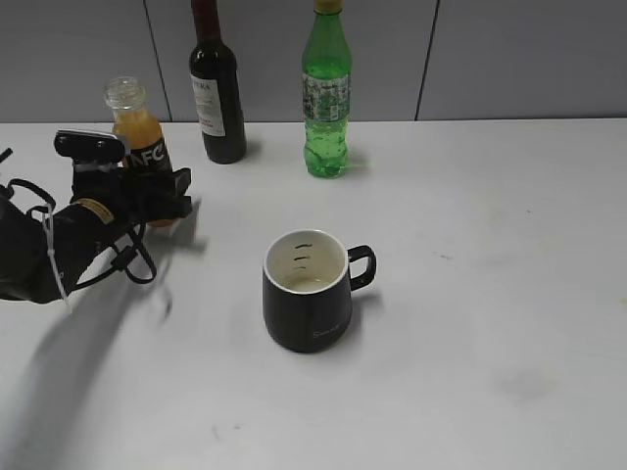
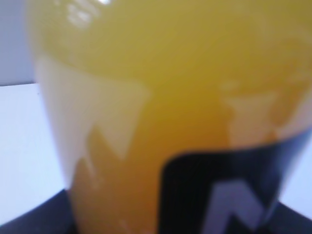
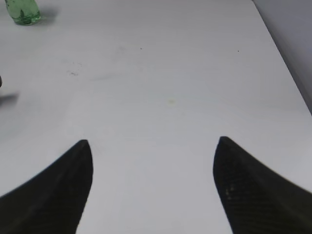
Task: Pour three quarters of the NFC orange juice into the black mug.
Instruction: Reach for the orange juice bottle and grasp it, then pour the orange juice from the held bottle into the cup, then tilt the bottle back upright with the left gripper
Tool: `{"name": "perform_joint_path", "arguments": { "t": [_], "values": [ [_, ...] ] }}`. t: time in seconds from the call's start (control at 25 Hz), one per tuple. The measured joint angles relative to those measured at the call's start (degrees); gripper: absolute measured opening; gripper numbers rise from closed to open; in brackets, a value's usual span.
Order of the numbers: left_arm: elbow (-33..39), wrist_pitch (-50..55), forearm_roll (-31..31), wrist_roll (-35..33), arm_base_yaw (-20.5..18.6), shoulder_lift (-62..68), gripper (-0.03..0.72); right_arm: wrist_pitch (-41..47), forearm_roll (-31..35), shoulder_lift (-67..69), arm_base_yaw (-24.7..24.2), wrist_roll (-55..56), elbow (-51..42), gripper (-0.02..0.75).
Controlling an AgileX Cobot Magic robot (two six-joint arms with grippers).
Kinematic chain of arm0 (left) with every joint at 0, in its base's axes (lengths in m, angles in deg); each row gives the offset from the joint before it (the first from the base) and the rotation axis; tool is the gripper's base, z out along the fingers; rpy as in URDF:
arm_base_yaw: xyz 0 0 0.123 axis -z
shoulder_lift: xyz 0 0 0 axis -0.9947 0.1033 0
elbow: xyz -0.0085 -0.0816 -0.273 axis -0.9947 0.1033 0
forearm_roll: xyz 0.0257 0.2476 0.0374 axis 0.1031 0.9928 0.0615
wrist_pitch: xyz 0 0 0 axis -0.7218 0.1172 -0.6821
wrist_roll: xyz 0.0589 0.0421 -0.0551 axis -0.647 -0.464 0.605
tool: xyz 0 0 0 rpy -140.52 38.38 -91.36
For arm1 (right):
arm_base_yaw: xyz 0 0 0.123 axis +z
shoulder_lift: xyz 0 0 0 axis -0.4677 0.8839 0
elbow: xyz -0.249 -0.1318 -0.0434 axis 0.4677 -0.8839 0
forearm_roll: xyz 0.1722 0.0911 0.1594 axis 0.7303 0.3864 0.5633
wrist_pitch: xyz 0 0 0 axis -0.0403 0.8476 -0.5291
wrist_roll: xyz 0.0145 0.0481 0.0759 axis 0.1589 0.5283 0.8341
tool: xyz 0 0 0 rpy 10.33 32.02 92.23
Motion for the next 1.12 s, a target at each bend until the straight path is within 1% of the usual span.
{"name": "perform_joint_path", "arguments": {
  "t": [0.2, 0.36, 0.52, 0.68, 0.8, 0.92, 1.04, 1.12],
  "values": [
    [0.4, -1.1, 2.0, 0.0, 0.0, -0.1, 0.472, 0.0, 0.0, 0.0, 0.0, 0.0, 0.0, 0.584],
    [3.1, -1.7, 4.7, 0.0, 0.0, -2.5, 0.472, 0.0, 0.0, 0.0, 0.0, 0.0, 0.0, 0.582],
    [5.4, -1.8, 9.8, 0.0, 0.0, -7.3, 0.472, 0.0, 0.0, 0.0, 0.0, 0.0, 0.0, 0.582],
    [5.8, 0.8, 15.9, -0.2, 0.1, -11.5, 0.472, 0.0, 0.0, 0.0, 0.0, 0.0, 0.0, 0.582],
    [5.8, 3.1, 20.6, -0.2, 0.8, -13.2, 0.472, 0.0, 0.0, 0.0, 0.0, 0.0, 0.0, 0.582],
    [5.8, 4.8, 24.6, -0.2, 2.4, -13.7, 0.472, 0.0, 0.0, 0.0, 0.0, 0.0, 0.0, 0.582],
    [5.8, 6.1, 26.6, -0.2, 4.2, -13.8, 0.472, 0.0, 0.0, 0.0, 0.0, 0.0, 0.0, 0.582],
    [5.8, 7.5, 26.8, -0.2, 5.3, -13.8, 0.472, 0.0, 0.0, 0.0, 0.0, 0.0, 0.0, 0.582]
  ]
}}
